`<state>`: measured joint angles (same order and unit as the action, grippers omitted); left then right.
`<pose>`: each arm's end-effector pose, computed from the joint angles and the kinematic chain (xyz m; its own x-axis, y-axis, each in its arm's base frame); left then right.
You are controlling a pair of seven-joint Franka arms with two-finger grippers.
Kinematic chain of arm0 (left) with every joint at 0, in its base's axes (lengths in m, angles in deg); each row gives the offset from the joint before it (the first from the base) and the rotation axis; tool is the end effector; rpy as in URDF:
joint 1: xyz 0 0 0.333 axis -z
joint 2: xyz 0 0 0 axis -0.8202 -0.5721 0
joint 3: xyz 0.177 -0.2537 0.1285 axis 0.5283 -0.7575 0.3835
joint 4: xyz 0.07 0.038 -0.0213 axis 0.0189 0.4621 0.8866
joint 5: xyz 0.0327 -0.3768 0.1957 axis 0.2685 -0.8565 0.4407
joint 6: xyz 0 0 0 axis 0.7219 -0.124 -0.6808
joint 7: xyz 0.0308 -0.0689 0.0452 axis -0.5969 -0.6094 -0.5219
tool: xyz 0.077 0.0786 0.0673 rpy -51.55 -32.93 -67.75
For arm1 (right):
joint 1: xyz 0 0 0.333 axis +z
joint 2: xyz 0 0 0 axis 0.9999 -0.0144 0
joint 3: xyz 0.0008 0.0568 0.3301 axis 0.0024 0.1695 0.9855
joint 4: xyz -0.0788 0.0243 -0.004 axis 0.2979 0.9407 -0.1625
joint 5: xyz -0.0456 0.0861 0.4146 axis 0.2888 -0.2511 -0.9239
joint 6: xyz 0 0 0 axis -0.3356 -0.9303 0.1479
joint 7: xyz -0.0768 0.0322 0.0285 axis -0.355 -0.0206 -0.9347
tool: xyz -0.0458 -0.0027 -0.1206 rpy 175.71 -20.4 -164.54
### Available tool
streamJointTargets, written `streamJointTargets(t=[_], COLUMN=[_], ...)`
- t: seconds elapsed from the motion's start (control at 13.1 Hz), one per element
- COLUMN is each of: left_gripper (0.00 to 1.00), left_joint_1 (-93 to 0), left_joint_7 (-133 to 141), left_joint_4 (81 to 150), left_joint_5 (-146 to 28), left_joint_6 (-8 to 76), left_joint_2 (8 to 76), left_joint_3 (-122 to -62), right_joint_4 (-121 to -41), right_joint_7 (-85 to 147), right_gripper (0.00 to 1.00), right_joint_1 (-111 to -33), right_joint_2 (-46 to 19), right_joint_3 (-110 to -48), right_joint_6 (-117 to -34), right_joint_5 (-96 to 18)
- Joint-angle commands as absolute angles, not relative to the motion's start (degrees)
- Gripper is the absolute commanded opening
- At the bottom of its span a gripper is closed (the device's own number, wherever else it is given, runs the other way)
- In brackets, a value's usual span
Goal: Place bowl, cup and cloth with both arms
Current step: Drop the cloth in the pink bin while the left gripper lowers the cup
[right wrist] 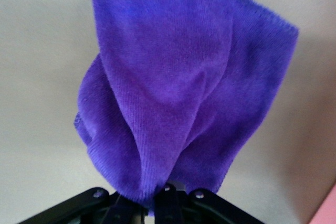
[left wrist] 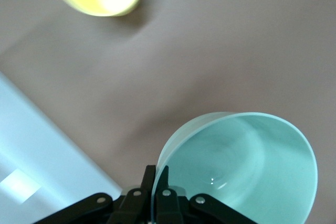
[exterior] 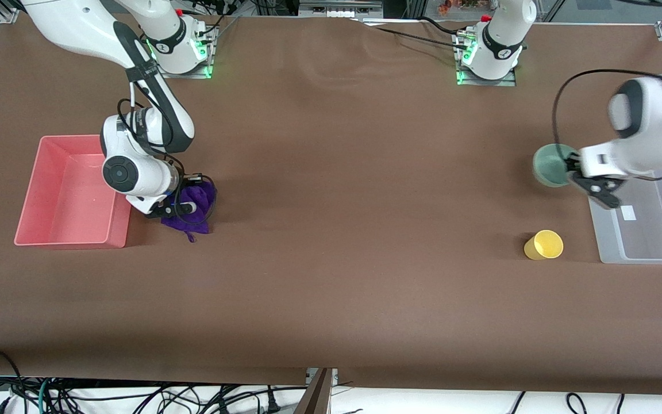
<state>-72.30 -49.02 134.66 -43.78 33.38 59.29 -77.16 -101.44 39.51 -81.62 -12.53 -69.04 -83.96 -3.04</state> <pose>0.5582 0.1455 0.3281 0.7933 -0.5809 -0.1822 -0.5760 -0.8131 0.0843 0.5606 0.1208 0.1872 0.9438 0.1342 -0.3021 0.1352 -0.9907 -0.0177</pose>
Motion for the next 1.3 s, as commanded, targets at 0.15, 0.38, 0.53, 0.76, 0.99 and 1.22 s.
streamJointTargets(t=[0.15, 0.38, 0.53, 0.76, 0.99, 1.22], left_gripper=[0.0, 0.0, 0.0, 0.1, 1.0, 1.0], left_joint_1=[-82.4, -88.8, -90.3, -91.8, -91.3, -88.3], left_joint_7=[-59.0, -65.2, -65.2, -65.2, -64.9, -64.3], left_joint_4=[106.2, 97.3, 97.1, 97.2, 96.4, 96.3], left_joint_5=[-38.7, -39.6, -39.6, -40.9, -40.8, -40.9], left_joint_6=[24.8, 26.5, 31.6, 35.3, 32.8, 25.3], left_joint_2=[39.7, 27.3, 24.2, 21.6, 24.1, 31.9], left_joint_3=[-77.3, -77.3, -77.3, -77.3, -77.8, -79.0], right_joint_4=[-85.4, -77.2, -75.8, -76.6, -82.3, -86.3], right_joint_7=[38.0, 29.8, 24.2, 14.3, 13.1, 13.6], right_gripper=[0.0, 0.0, 0.0, 0.0, 0.0, 0.47], right_joint_1=[-83.5, -84.3, -84.3, -84.3, -85.4, -85.7], right_joint_2=[-10.5, -9.3, -8.3, -8.8, -9.4, -10.4], right_joint_3=[-70.1, -76.1, -82.2, -91.3, -94.0, -94.7], right_joint_6=[-61.8, -49.3, -44.6, -42.6, -47.3, -53.2], right_joint_5=[-2.8, -2.7, -2.7, -1.5, 0.7, 0.6])
